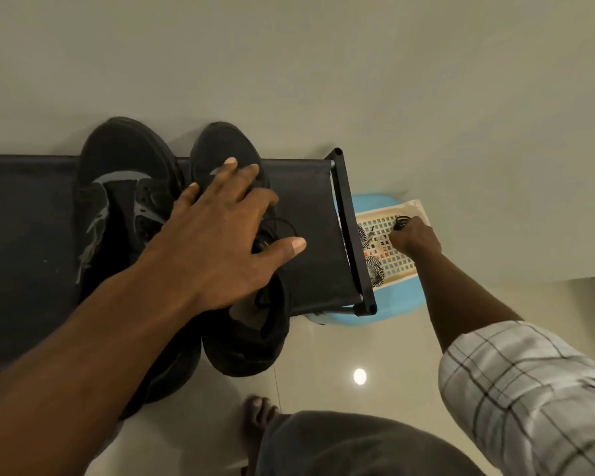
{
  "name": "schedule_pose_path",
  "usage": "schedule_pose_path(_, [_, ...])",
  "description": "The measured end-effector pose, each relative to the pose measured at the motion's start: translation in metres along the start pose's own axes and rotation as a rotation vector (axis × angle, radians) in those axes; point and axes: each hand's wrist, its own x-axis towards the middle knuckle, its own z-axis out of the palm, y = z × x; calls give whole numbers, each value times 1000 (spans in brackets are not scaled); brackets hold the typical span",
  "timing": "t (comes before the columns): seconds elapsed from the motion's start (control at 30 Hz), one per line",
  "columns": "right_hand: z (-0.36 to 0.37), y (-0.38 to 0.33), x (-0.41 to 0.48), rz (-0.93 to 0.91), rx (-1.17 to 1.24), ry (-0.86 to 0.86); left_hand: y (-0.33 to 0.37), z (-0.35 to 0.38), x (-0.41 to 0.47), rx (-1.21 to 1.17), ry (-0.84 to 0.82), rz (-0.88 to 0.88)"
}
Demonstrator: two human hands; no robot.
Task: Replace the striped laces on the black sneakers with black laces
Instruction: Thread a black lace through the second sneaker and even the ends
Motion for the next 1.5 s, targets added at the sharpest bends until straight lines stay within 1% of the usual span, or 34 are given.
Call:
schedule_pose_path(0.17, [17, -1, 8, 48, -23, -7, 0, 4, 0, -15, 16, 0])
schedule_pose_path(0.3, [35, 5, 12, 37, -37, 77, 0, 5, -1, -27, 23, -5])
schedule_pose_path(0.43, [37, 9, 16, 9, -55, 81, 0, 7, -1, -15, 38, 6])
schedule_pose_path(0.5, [32, 9, 12, 3, -38, 122, 0, 6, -1, -23, 27, 4])
schedule_pose_path(0.57, [23, 5, 1, -5, 34, 173, 1, 4, 0, -44, 31, 4])
schedule_pose_path(0.67, [-8, -7, -29, -23, 194, 227, 5, -1, -1, -122, 80, 9])
schedule_pose_path(0.73, [-30, -15, -52, -99, 308, 246, 7, -5, -3, -182, 114, 4])
schedule_pose_path(0.8, [-56, -23, -79, -219, 452, 236, 10, -11, -7, -225, 178, 21])
schedule_pose_path(0.9, [-95, -36, -137, -355, 714, 143, 14, -21, -17, -307, 295, 62])
schedule_pose_path(1.0, [-126, -48, -204, -478, 864, -7, 20, -30, -32, -462, 379, 42])
schedule_pose_path(1.13, [-140, -69, -287, -630, 1057, -311, 33, -46, -68, -756, 398, -48])
schedule_pose_path(1.23, [-127, -90, -333, -707, 1132, -555, 45, -63, -103, -987, 406, -121])
schedule_pose_path(1.3, [-117, -104, -359, -761, 1166, -690, 45, -72, -125, -1064, 406, -189])
schedule_pose_path(1.33, [-113, -110, -371, -792, 1159, -724, 43, -77, -136, -1083, 400, -231])
schedule_pose_path(1.4, [-109, -124, -385, -824, 1128, -726, 39, -85, -148, -1106, 403, -318])
schedule_pose_path(1.5, [-105, -143, -396, -824, 1085, -674, 28, -96, -156, -1137, 552, -430])
